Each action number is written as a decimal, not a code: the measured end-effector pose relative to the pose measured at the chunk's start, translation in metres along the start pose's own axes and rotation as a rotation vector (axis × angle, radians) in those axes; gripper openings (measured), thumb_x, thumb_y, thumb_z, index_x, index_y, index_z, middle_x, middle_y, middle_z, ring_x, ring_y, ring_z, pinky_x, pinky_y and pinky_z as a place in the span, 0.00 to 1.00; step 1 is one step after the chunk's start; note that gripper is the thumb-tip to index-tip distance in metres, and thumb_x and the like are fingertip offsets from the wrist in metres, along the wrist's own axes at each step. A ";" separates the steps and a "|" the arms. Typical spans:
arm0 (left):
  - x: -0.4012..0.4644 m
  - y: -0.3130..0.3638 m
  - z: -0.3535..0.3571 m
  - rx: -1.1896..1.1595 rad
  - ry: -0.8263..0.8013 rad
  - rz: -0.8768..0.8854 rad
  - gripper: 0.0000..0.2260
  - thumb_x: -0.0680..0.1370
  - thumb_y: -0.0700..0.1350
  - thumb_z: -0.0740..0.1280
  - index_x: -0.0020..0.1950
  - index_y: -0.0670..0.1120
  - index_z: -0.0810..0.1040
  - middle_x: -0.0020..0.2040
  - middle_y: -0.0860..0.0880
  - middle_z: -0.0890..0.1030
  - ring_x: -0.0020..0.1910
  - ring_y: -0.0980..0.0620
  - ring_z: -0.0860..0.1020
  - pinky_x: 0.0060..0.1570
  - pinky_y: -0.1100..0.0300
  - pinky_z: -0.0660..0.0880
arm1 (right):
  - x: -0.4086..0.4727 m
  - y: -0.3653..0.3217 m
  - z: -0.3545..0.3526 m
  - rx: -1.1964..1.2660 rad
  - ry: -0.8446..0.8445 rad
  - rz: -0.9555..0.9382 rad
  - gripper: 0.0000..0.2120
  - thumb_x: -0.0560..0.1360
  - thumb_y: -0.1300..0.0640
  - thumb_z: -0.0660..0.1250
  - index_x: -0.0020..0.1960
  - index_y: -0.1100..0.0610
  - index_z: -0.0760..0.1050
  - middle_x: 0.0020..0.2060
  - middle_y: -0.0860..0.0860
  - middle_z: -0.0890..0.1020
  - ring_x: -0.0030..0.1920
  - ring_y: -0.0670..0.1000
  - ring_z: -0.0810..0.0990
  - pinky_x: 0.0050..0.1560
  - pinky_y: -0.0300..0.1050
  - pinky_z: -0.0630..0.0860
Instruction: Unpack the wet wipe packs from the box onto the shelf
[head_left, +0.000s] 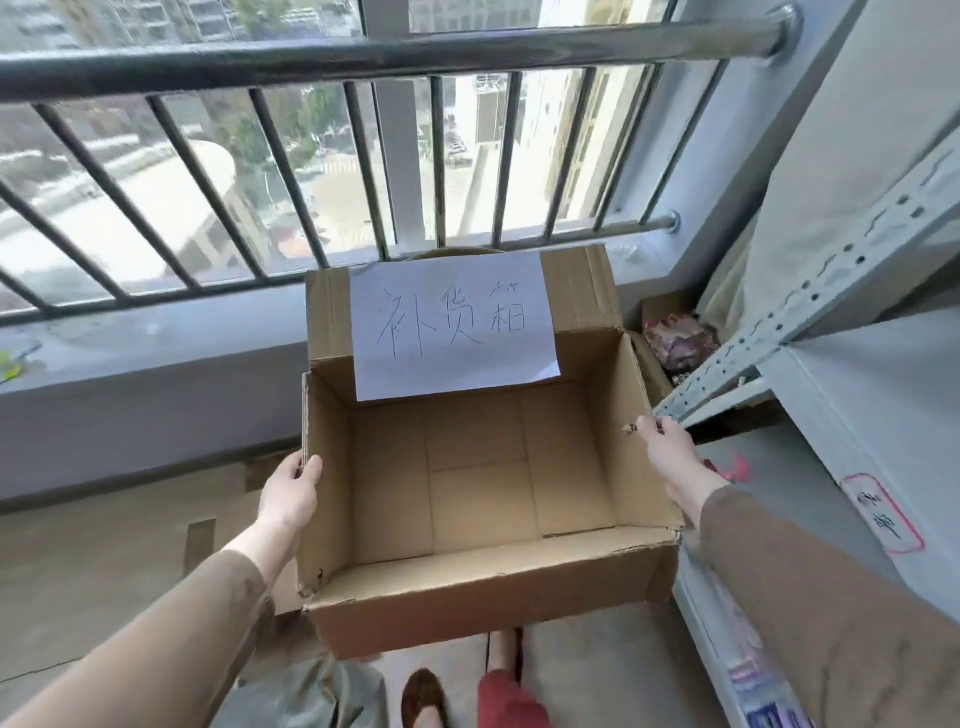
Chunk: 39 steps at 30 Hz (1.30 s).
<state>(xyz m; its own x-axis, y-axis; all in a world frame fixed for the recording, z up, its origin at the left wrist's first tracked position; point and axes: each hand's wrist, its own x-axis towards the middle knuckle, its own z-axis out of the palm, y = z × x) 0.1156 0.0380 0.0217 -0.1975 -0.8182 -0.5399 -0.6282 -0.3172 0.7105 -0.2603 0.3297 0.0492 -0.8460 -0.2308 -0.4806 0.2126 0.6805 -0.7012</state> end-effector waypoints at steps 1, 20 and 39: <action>0.009 0.005 0.006 -0.011 -0.002 -0.020 0.20 0.81 0.53 0.60 0.67 0.42 0.73 0.65 0.41 0.77 0.65 0.39 0.75 0.66 0.41 0.71 | 0.016 -0.004 0.004 -0.002 -0.004 -0.009 0.20 0.83 0.48 0.59 0.70 0.58 0.69 0.66 0.57 0.74 0.61 0.55 0.72 0.59 0.50 0.68; 0.085 0.033 0.083 -0.054 0.053 -0.156 0.13 0.83 0.49 0.60 0.62 0.43 0.76 0.49 0.46 0.78 0.46 0.48 0.74 0.48 0.53 0.72 | 0.166 -0.008 0.041 -0.079 -0.142 0.017 0.14 0.82 0.46 0.59 0.60 0.54 0.72 0.52 0.53 0.79 0.53 0.54 0.76 0.52 0.49 0.70; 0.079 0.037 0.057 0.083 -0.038 -0.059 0.26 0.80 0.52 0.63 0.78 0.51 0.62 0.73 0.50 0.71 0.70 0.49 0.72 0.71 0.48 0.67 | 0.116 -0.042 0.045 -0.474 0.026 -0.084 0.30 0.77 0.46 0.66 0.75 0.57 0.64 0.70 0.57 0.72 0.70 0.63 0.67 0.67 0.60 0.67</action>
<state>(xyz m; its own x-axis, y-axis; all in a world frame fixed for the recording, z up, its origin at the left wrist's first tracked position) 0.0338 -0.0112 -0.0201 -0.1858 -0.7800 -0.5976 -0.6993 -0.3223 0.6381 -0.3456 0.2424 -0.0009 -0.8641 -0.2855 -0.4146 -0.0983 0.9035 -0.4172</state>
